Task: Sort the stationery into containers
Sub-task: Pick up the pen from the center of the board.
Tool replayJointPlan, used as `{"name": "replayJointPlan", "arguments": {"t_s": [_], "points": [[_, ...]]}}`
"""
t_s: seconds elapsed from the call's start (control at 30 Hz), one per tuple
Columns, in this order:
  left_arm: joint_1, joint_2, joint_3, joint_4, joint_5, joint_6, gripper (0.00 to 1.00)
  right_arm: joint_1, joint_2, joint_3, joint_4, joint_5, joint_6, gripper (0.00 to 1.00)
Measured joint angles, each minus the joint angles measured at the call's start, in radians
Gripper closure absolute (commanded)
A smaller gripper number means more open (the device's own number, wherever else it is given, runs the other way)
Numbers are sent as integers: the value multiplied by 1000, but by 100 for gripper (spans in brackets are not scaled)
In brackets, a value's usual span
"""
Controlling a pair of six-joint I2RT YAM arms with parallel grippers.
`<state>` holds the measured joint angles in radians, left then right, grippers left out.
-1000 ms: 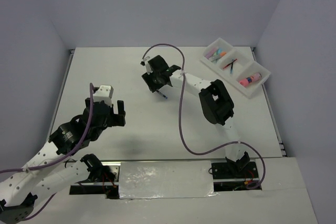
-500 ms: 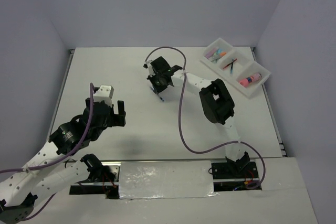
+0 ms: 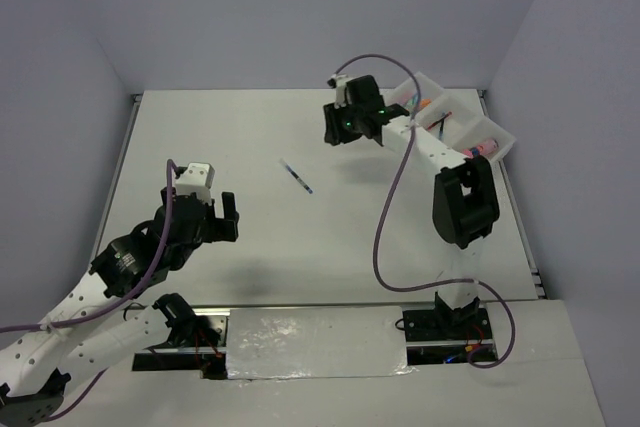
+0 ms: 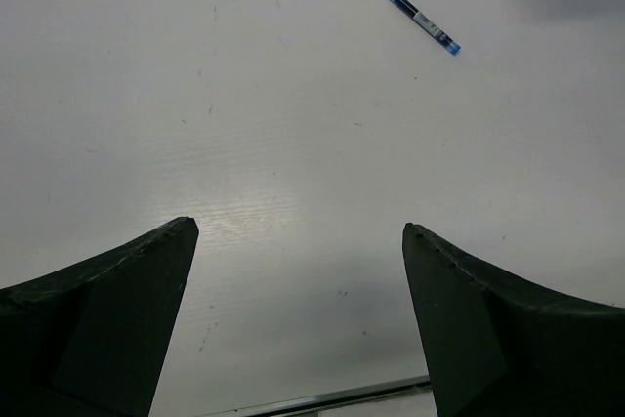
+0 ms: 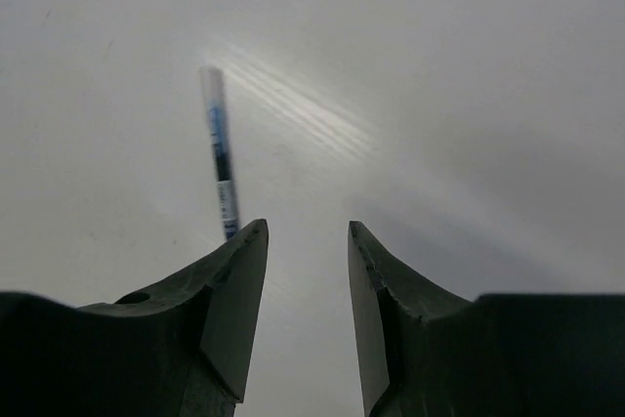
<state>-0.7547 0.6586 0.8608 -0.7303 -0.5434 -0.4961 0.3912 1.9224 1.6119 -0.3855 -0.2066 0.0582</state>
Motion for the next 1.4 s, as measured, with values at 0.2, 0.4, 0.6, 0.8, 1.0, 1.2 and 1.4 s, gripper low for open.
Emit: {"name": "replayJointPlan", "arguments": {"t_s": [0.2,0.4,0.6,0.8,1.0,1.2,1.4], "points": [[0,1,0,0,1,0,1,197,166,173,-102,20,-67,42],[0,1,0,0,3,0,1,269,370,416,-261,102,-116,42],[0,1,0,0,7,0,1,280,471,508,-368,143,-142,48],[0,2,0,0,7,0,1,287,485,515,-432,141,-167,54],[0,8,0,1,7,1,1,305,554,591,-490,127,-195,62],[1,8,0,1,8,1,1,307,585,642,-525,96,-223,100],[1,21,0,2,11,1,1,284,324,249,-327,-241,-219,100]]}}
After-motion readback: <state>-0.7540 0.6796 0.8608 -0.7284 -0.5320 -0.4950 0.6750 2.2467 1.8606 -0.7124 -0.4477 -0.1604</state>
